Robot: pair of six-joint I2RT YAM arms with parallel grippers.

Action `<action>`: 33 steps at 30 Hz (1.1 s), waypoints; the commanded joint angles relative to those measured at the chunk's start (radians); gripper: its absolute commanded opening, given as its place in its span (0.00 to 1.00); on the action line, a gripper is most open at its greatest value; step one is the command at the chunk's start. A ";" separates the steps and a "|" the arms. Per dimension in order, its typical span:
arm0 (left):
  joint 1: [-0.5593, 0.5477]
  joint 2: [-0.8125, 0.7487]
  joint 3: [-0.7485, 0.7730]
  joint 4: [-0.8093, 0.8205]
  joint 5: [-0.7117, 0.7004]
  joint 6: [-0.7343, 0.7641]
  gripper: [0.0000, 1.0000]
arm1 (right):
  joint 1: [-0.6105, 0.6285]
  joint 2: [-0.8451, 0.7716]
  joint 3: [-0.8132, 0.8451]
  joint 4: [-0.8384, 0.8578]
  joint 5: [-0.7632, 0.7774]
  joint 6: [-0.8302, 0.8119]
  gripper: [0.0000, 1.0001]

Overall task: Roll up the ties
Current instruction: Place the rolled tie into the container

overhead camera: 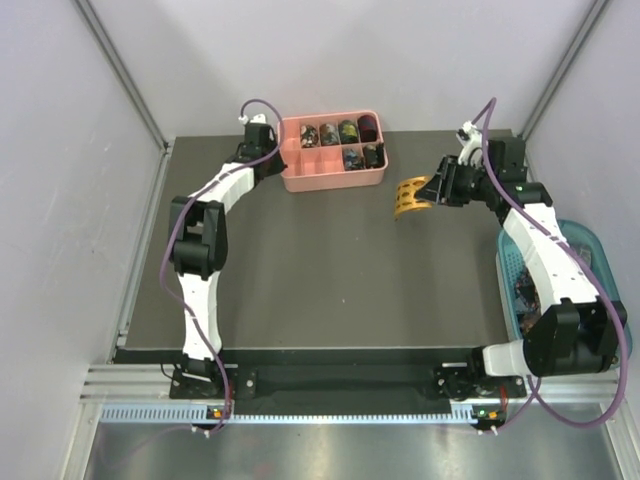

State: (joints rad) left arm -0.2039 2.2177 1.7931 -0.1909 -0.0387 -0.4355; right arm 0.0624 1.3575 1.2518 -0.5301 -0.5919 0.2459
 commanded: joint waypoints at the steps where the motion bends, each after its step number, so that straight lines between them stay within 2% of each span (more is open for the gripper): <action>1: 0.006 -0.104 -0.125 0.014 0.075 -0.043 0.00 | -0.015 0.020 0.069 -0.016 0.026 -0.023 0.00; 10: -0.055 -0.294 -0.430 0.093 0.137 -0.068 0.00 | -0.010 0.092 0.161 -0.087 0.021 -0.025 0.00; 15: -0.135 -0.413 -0.607 0.157 0.137 -0.127 0.00 | -0.001 0.120 0.208 -0.120 0.041 -0.019 0.00; 23: -0.294 -0.536 -0.768 0.234 0.115 -0.213 0.01 | 0.039 0.164 0.274 -0.186 0.102 -0.037 0.00; 25: -0.330 -0.549 -0.791 0.245 0.109 -0.249 0.07 | 0.056 0.181 0.285 -0.189 0.124 -0.031 0.00; 26: -0.338 -0.550 -0.796 0.258 0.108 -0.259 0.18 | 0.072 0.187 0.287 -0.188 0.129 -0.027 0.00; 29: -0.351 -0.561 -0.808 0.272 0.120 -0.299 0.31 | 0.120 0.219 0.301 -0.179 0.181 0.001 0.00; 30: -0.353 -0.572 -0.810 0.272 0.129 -0.307 0.41 | 0.132 0.232 0.301 -0.170 0.188 0.015 0.00; 32: -0.354 -0.587 -0.808 0.265 0.137 -0.305 0.50 | 0.164 0.261 0.313 -0.159 0.211 0.038 0.00; 33: -0.354 -0.607 -0.804 0.249 0.138 -0.301 0.60 | 0.175 0.271 0.320 -0.160 0.221 0.042 0.00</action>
State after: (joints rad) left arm -0.5648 1.6909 0.9890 0.0338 0.0708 -0.7082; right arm 0.1955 1.6009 1.5101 -0.7033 -0.4221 0.2478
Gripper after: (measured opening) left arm 0.526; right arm 0.359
